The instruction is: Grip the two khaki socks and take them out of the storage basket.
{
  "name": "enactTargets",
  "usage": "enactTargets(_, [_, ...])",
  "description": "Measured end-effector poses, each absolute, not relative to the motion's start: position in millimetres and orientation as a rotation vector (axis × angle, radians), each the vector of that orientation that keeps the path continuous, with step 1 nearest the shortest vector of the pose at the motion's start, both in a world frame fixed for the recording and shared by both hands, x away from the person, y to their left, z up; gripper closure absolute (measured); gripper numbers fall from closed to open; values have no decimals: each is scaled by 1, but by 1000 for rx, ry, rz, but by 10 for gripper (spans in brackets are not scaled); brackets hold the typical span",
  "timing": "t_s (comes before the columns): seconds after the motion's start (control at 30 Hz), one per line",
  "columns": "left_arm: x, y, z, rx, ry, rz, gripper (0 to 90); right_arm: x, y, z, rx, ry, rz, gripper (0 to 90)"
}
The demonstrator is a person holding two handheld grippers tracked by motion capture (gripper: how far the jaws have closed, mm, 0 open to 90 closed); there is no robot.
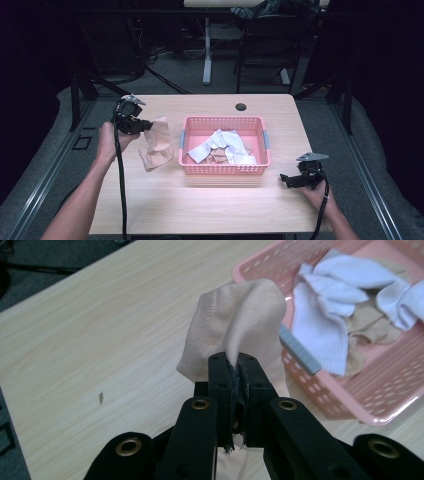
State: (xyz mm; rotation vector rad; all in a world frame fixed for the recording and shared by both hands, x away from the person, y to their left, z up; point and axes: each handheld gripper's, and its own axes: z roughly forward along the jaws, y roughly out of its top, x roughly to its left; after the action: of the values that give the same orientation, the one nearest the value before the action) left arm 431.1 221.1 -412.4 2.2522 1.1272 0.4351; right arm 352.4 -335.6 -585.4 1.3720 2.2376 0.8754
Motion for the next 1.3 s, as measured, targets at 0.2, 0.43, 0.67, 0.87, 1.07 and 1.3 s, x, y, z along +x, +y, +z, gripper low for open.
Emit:
enactTargets(0.2, [433, 224, -438, 2274, 1175, 410, 860, 352, -336, -585, 1373, 2238, 875, 0])
enactTargets(0.43, [437, 224, -473, 2313, 1235, 359, 860, 352, -336, -585, 1373, 2237, 875, 0])
enactTargets(0.67, [445, 226, -504, 2353, 1316, 334, 858, 352, -336, -585, 1372, 2237, 875, 0])
enactTargets(0.87, [453, 229, -517, 2341, 1381, 327, 848, 352, -336, -585, 1373, 2237, 875, 0])
enactTargets(1.07, [454, 232, -517, 2321, 1410, 338, 711, 352, -336, -585, 1372, 2237, 876, 0])
enactTargets(1.3, [449, 237, -511, 2296, 1430, 349, 444, 352, -335, -585, 1375, 2233, 875, 0])
